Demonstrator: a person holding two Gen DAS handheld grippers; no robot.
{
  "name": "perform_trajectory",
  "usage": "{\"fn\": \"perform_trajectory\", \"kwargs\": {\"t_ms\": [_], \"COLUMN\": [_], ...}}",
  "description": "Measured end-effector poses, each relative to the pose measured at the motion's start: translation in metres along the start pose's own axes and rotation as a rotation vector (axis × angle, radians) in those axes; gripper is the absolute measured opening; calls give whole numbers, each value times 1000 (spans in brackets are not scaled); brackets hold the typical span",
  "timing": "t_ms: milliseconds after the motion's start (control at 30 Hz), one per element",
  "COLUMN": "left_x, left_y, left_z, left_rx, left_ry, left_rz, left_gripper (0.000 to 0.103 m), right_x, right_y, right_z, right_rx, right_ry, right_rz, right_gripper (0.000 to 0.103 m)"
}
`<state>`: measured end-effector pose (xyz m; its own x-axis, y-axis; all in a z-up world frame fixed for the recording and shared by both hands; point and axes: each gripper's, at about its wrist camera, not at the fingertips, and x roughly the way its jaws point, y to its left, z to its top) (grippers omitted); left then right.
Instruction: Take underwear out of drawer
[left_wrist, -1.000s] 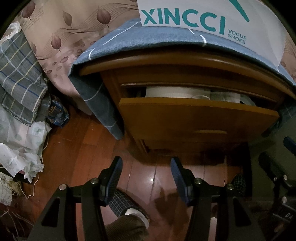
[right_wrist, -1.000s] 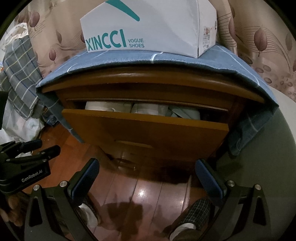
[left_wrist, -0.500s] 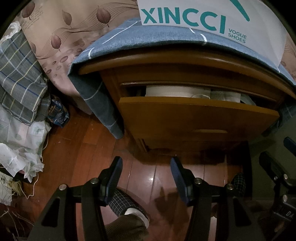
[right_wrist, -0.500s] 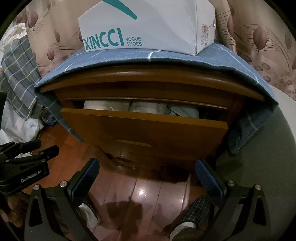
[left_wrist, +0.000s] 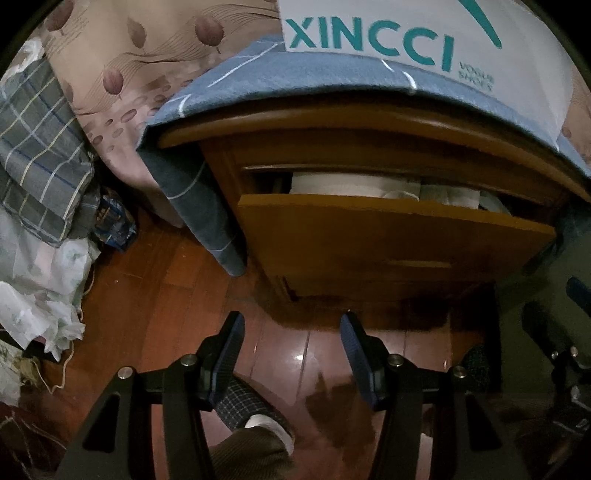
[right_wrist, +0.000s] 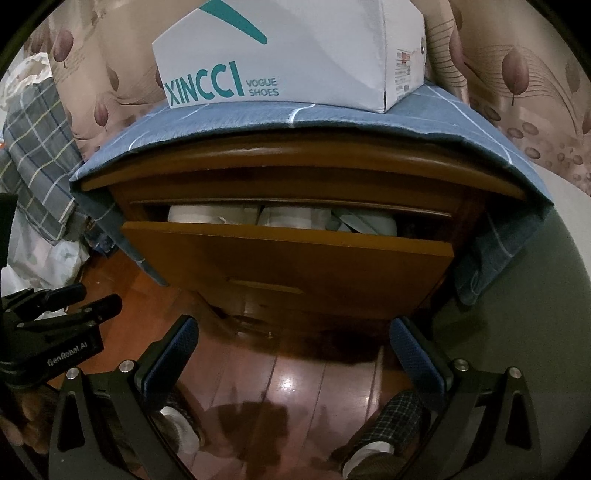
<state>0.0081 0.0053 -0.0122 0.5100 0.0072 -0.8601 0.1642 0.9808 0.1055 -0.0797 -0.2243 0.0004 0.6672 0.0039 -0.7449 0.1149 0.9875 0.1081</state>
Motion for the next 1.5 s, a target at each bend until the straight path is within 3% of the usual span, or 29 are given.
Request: {"fn": "perform_trajectory", "kwargs": {"t_ms": [167,367,633,700,833,1067,1400,1500], "left_x": [-2,21,49,61,81,107,133,144], "left_y": [18,41,59,61,63,62,69,70], "left_z": [7,9,21,23,24,20,10,11], "left_rx": [-119,-371,-657,-732,-790,-888,-1042,-1038], "left_ry": [10,81,33,44,63,74,109,111], "left_rz": [-130,-314,-527,-539,-532,-612,-589,-556], "left_gripper": [55,61,70,71,71,72,83,89], "right_x": [-7,-14,-22,-23,-29,-23,-23,-25], "right_y": [-11,-29,-46,-47,-47,-41,-40,-41], "right_z": [4,9,11,12,13,13,13,14], "right_rx": [52,127,149,148,139,123,128,124], "right_ry": [-21,-44,-62,-64,-83,-47,-44,-61], "right_rz": [18,22,-18,-11,9,46,53,35], "right_gripper": [102,103,103,103,103,103,103,103]}}
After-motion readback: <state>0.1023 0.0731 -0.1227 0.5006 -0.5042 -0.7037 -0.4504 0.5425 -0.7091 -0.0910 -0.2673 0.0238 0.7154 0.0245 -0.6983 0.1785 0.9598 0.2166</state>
